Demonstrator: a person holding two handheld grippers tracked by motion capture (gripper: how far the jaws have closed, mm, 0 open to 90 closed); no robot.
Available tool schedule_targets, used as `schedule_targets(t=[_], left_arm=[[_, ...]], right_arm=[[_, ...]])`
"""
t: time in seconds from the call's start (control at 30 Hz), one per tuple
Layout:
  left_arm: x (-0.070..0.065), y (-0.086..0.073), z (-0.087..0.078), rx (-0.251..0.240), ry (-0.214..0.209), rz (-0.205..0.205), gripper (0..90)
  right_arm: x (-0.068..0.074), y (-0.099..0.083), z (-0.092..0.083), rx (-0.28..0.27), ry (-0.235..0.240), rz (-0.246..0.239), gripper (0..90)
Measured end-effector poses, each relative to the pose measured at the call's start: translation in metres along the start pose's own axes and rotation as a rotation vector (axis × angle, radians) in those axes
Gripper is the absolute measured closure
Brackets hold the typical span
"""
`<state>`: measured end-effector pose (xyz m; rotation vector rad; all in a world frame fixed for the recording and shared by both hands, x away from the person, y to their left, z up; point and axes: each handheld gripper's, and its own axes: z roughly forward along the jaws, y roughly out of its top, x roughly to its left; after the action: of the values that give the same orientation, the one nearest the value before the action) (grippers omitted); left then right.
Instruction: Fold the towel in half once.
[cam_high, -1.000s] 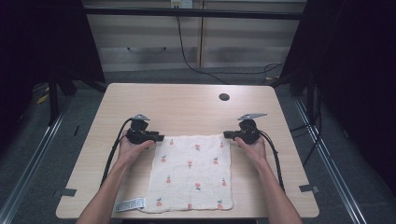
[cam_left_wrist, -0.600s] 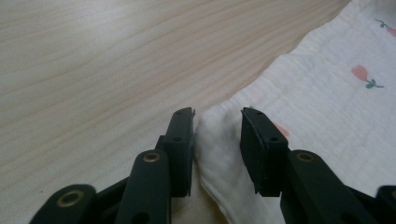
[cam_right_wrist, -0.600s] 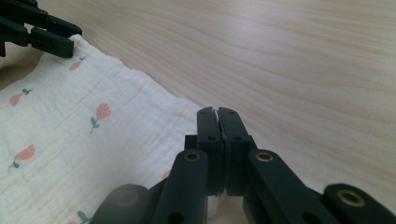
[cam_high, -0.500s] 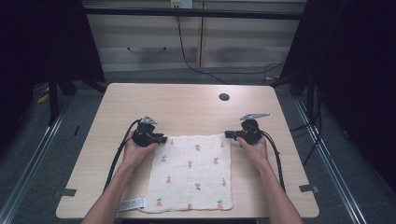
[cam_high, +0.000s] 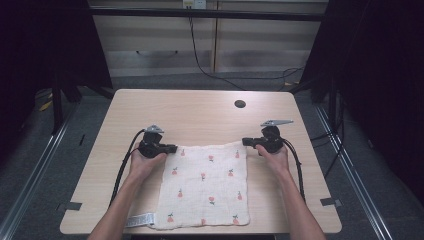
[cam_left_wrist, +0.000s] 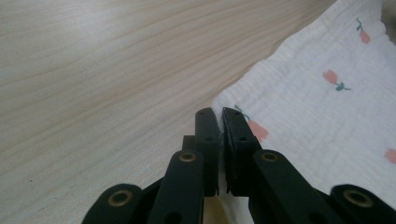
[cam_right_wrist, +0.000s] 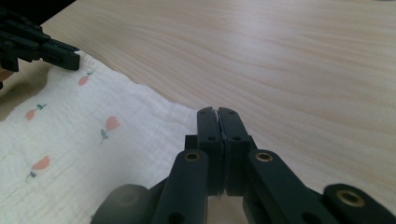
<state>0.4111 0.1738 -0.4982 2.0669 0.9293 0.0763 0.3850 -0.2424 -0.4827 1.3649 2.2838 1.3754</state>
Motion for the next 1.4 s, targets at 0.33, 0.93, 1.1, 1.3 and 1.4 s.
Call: schedule_targets(t=[0.33, 0.93, 1.1, 1.3, 1.4], left_arm=[[-0.002, 0.009, -0.025, -0.076, -0.01, -0.003, 85.8], [-0.012, 0.035, -0.056, -0.172, -0.015, 0.025, 85.8], [-0.011, 0.043, -0.062, -0.198, -0.021, 0.025, 85.7], [-0.011, 0.051, -0.069, -0.212, -0.014, 0.03, 85.7], [-0.015, 0.058, -0.072, -0.225, -0.018, 0.046, 85.7]], right_arm=[[0.011, 0.018, -0.01, -0.037, 0.016, -0.045, 88.5], [0.022, 0.051, -0.034, -0.132, 0.04, -0.074, 88.7], [0.024, 0.058, -0.042, -0.147, 0.04, -0.084, 88.7], [0.025, 0.064, -0.051, -0.171, 0.034, -0.093, 88.7], [0.027, 0.068, -0.056, -0.18, 0.034, -0.103, 88.7]])
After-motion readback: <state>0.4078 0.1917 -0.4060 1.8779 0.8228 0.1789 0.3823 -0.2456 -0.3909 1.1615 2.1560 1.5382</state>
